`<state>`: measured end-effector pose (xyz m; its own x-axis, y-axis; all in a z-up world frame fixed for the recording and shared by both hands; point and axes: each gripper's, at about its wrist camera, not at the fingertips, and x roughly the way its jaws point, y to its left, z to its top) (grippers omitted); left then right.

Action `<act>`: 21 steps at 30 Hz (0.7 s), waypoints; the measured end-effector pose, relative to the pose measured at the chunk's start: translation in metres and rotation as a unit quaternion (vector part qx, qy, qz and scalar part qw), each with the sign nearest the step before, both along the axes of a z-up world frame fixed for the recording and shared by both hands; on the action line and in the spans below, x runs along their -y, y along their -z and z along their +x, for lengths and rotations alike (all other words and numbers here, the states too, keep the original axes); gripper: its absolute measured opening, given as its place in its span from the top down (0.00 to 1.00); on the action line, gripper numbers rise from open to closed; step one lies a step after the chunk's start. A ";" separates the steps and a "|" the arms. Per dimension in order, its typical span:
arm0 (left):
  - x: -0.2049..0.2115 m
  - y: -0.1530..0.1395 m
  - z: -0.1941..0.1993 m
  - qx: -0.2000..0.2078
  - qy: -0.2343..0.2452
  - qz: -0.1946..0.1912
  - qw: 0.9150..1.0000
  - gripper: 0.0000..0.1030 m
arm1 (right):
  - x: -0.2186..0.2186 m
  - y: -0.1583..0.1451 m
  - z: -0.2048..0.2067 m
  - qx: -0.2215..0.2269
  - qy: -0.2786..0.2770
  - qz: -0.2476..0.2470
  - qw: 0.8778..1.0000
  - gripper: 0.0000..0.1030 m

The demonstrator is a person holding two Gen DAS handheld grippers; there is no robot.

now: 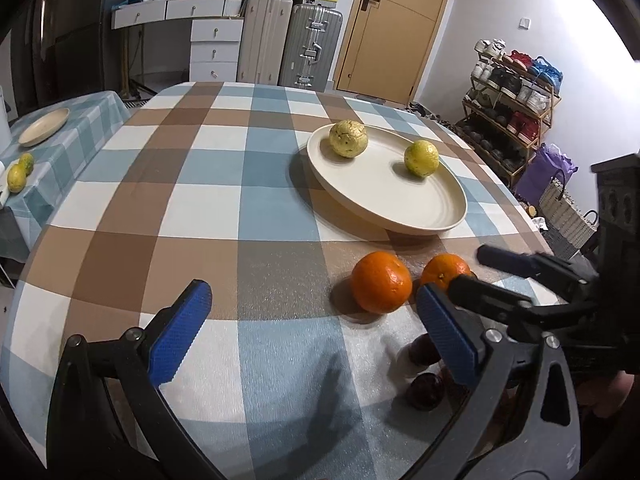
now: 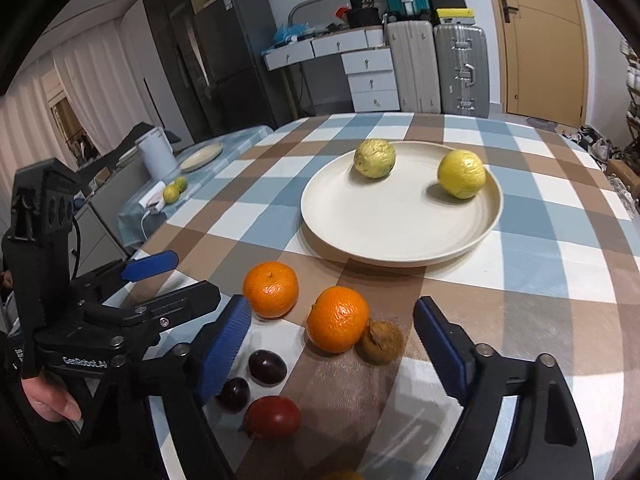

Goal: Organize fruits
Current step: 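Grasp an orange with the right tool while the left tool grasps the other orange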

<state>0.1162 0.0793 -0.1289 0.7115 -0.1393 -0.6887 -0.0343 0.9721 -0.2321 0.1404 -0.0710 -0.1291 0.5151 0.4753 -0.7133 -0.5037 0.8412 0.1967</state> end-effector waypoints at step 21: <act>-0.014 0.011 0.018 -0.016 -0.011 -0.019 1.000 0.01 | -0.014 0.012 0.016 -0.012 -0.014 -0.042 0.999 0.66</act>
